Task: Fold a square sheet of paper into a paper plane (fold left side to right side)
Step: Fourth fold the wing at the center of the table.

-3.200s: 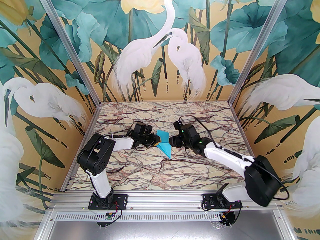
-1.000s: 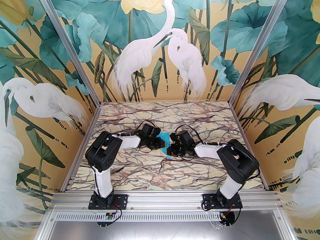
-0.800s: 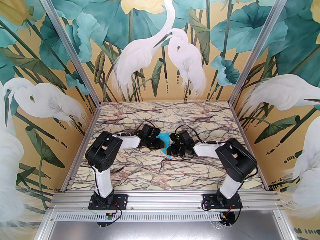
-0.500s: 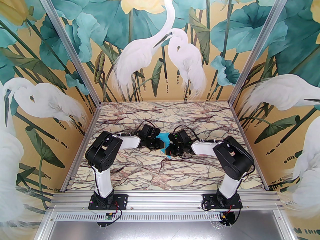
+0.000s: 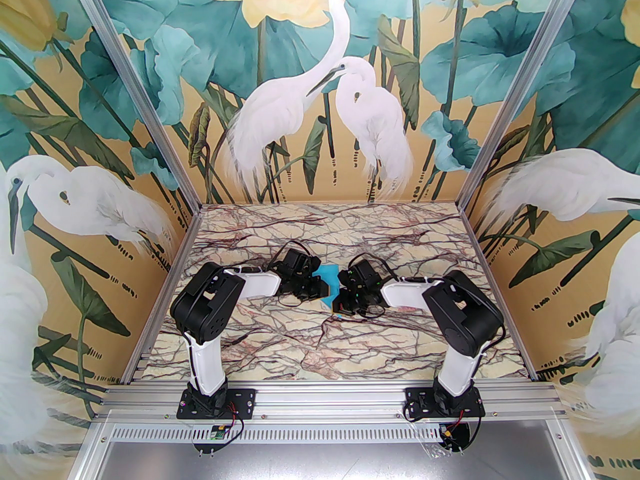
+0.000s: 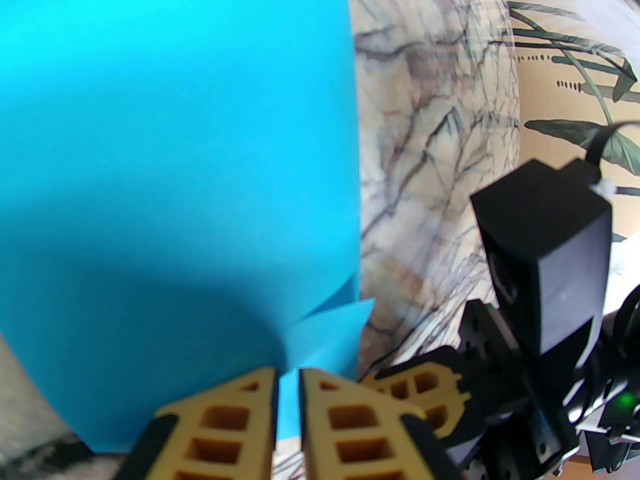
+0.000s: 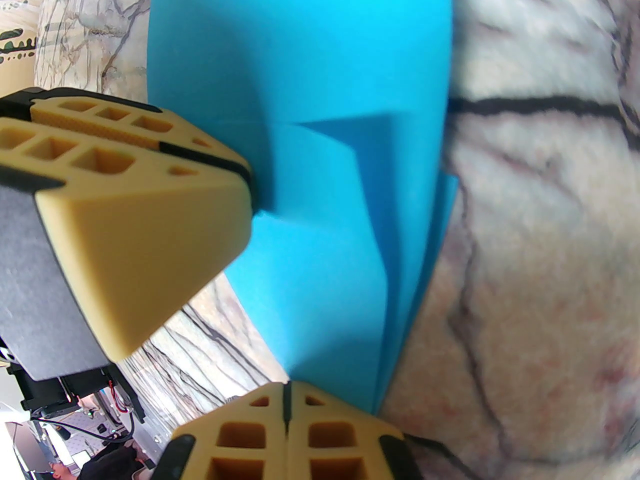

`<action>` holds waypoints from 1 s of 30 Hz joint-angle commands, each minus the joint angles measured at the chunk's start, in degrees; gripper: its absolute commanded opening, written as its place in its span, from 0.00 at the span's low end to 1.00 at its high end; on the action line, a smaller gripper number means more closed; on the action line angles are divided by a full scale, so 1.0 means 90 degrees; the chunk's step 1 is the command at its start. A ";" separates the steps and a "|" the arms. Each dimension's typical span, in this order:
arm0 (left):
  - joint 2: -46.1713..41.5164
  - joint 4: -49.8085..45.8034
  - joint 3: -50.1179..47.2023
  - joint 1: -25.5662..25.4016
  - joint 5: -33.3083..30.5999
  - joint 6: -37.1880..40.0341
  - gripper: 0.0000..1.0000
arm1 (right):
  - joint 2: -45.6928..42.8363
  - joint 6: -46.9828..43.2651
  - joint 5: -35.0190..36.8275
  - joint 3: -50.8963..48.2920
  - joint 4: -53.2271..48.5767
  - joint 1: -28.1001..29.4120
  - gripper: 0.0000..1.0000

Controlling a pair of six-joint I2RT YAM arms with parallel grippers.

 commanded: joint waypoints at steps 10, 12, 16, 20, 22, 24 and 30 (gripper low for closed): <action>0.0381 -0.0205 -0.0102 0.0005 -0.0476 0.0129 0.17 | -0.0156 0.0155 0.0079 -0.0953 -0.0692 -0.0035 0.01; 0.0393 -0.0215 -0.0077 0.0005 -0.0475 0.0139 0.17 | -0.0226 0.0167 0.0095 -0.1071 -0.0705 -0.0030 0.01; 0.0396 -0.0234 -0.0036 0.0005 -0.0475 0.0149 0.17 | -0.0390 0.0144 0.0155 -0.1250 -0.0805 -0.0035 0.01; 0.0382 -0.0225 0.0038 0.0005 -0.0400 0.0134 0.18 | -0.0491 0.0099 0.0202 -0.1278 -0.0935 -0.0035 0.01; 0.0365 -0.0234 0.0109 0.0005 -0.0334 0.0124 0.19 | -0.0626 0.0089 0.0264 -0.1233 -0.1006 -0.0034 0.01; 0.0325 -0.0234 0.0206 0.0005 -0.0254 0.0092 0.22 | -0.0833 0.0008 0.0353 -0.1137 -0.1120 -0.0043 0.01; 0.0060 -0.0341 0.0734 0.0043 0.0144 -0.0061 0.40 | -0.1887 -0.0412 0.0609 -0.0755 -0.1255 -0.0158 0.16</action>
